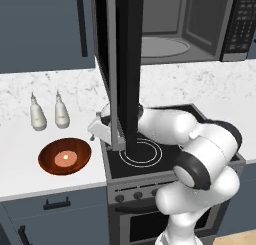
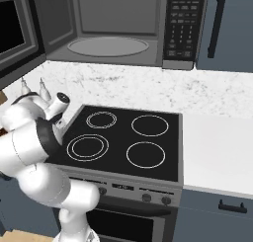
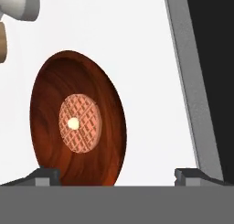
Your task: Open the microwave, place the bowl with waffle inside the microwave, then close the microwave door and turn it on.
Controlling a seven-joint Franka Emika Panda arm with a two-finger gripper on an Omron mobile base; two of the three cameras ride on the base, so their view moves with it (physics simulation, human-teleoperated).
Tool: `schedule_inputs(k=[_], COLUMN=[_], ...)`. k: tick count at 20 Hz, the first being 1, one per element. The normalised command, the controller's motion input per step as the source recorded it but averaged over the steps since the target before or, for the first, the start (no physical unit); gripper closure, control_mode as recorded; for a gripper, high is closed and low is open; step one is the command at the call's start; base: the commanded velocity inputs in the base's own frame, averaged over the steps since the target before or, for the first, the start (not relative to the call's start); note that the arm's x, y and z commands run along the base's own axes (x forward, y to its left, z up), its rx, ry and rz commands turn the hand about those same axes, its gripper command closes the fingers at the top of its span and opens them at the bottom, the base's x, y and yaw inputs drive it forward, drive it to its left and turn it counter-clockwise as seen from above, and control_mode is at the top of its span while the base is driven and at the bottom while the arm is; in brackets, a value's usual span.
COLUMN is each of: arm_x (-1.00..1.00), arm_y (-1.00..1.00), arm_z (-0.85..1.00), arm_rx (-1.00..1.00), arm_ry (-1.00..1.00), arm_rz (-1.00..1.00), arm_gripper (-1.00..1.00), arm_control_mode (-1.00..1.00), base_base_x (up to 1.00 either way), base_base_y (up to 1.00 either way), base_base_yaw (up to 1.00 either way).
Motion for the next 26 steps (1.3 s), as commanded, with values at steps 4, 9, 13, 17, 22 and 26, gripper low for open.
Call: schedule_inputs(k=[4,9,13,17,22,26], arm_x=[0.39,0.25,0.18,0.18,0.17,0.06], arm_y=[0.44,0.38,0.29,0.22,0.36,0.5], arm_z=[-0.43,-0.39,-0.42,-0.37,-0.19,0.0], arm_rx=[-0.13,-0.14,-0.13,-0.11,-0.08,-0.04], arm_ry=[0.03,0.0,0.0,0.0,0.0,0.0], arm_rz=[0.0,0.0,0.0,0.0,0.0,-0.01], arm_gripper=[-1.0,-1.0,-1.0,-1.0,-1.0,1.0], arm_control_mode=[-1.0,-1.0,-1.0,-1.0,-1.0,-1.0], base_base_x=[0.0,0.0,0.0,0.0,0.0,0.0], base_base_y=[0.0,0.0,0.0,0.0,0.0,0.0], base_base_yaw=[0.0,0.0,0.0,0.0,0.0,0.0])
